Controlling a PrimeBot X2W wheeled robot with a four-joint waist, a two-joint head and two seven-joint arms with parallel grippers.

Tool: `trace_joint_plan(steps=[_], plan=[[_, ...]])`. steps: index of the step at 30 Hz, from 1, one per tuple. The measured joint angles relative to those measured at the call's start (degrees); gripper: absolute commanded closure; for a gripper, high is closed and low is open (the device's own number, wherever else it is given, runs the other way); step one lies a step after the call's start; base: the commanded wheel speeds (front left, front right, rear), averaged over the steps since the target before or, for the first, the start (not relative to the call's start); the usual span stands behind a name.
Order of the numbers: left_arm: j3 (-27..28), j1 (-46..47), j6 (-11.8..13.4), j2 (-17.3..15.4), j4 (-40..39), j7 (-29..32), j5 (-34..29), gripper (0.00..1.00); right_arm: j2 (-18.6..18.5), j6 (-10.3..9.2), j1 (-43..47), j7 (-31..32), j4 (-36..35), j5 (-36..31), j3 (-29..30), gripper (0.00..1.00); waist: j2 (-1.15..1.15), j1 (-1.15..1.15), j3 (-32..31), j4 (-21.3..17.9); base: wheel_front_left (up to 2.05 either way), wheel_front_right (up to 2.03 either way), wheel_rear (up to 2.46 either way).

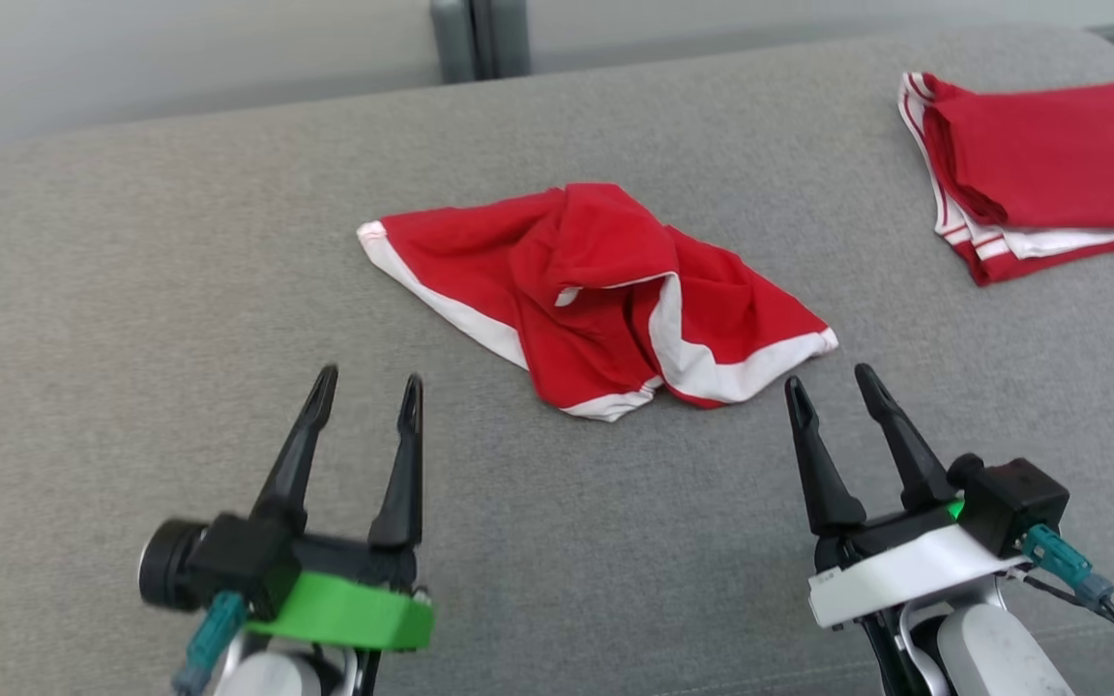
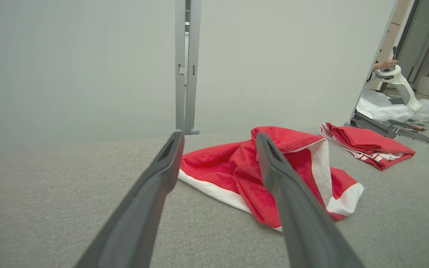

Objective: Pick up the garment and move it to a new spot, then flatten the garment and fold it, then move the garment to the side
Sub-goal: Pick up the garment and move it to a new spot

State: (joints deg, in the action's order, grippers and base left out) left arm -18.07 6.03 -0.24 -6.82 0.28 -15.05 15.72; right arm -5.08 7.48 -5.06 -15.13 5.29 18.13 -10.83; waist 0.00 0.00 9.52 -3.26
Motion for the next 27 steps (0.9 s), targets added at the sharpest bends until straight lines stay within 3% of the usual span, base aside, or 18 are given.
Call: trace_joint_plan(steps=[10, 15, 27], plan=[[7.9, -12.8, 0.8, 3.3, -2.5, 0.0, -7.4, 0.00, 0.6, 0.00, 4.1, 0.0, 1.0, 0.6, 0.2, 0.00, 0.00, 0.00, -6.5, 3.5, 0.00, 0.00, 0.00], [10.5, -16.3, 2.5, 3.8, -3.6, 0.0, -8.3, 0.00, 1.0, 0.00, 5.3, 0.0, 1.5, 0.7, 0.4, 0.00, 0.00, 0.00, -8.9, 4.4, 0.00, 0.00, 0.00], [10.0, -18.1, 3.0, 3.9, -2.9, 0.0, -8.4, 0.00, 1.3, 0.00, 7.2, 0.0, 1.7, 0.2, 1.3, 0.00, 0.00, 0.00, -11.0, 5.4, 0.00, 0.00, 0.00]])
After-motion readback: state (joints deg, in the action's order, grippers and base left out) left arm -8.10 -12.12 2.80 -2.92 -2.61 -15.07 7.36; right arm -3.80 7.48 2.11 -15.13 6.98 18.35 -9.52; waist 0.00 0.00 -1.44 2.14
